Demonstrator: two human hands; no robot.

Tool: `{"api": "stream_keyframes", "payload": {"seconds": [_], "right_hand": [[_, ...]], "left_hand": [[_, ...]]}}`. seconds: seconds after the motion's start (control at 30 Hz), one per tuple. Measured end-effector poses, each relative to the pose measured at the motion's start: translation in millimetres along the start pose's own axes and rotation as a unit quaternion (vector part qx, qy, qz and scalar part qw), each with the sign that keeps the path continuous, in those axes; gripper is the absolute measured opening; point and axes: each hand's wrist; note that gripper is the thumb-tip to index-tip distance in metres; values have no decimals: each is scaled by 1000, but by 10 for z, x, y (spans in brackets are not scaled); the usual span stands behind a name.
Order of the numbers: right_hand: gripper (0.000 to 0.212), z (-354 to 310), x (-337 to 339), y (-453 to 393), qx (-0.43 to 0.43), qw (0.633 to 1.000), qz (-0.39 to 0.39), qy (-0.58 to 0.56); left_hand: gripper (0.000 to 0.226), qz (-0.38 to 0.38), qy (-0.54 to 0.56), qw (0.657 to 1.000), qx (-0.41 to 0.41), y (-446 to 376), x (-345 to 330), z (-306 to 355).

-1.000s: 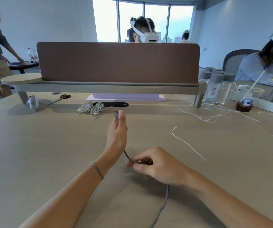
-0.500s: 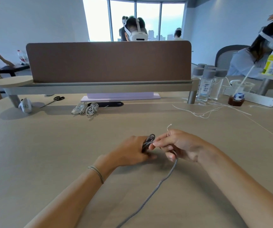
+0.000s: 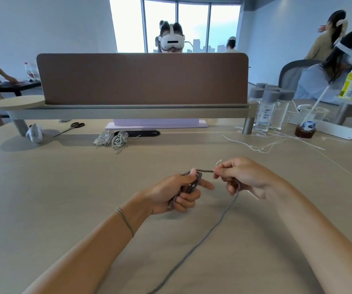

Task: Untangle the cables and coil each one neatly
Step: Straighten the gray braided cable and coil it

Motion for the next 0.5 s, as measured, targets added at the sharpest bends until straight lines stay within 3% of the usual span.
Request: {"api": "stream_keyframes", "payload": {"seconds": [0.17, 0.3, 0.4, 0.5], "right_hand": [[40, 149, -333, -173, 72, 969, 162, 171], [54, 178, -565, -190, 88, 942, 206, 250], [39, 174, -738, -188, 99, 934, 166, 301], [15, 103, -781, -143, 59, 990, 50, 121]], "left_hand": [[56, 155, 61, 983, -76, -165, -97, -136], [53, 277, 69, 947, -149, -235, -130, -150], [48, 368, 163, 898, -179, -251, -62, -71], [54, 396, 313, 840, -199, -162, 155, 63]]}}
Point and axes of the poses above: each hand's wrist, its own y-axis away from the middle knuckle, its own x-axis out of the back of the hand, z = x × y, and after that the axes turned 5 degrees about -x, right-handed
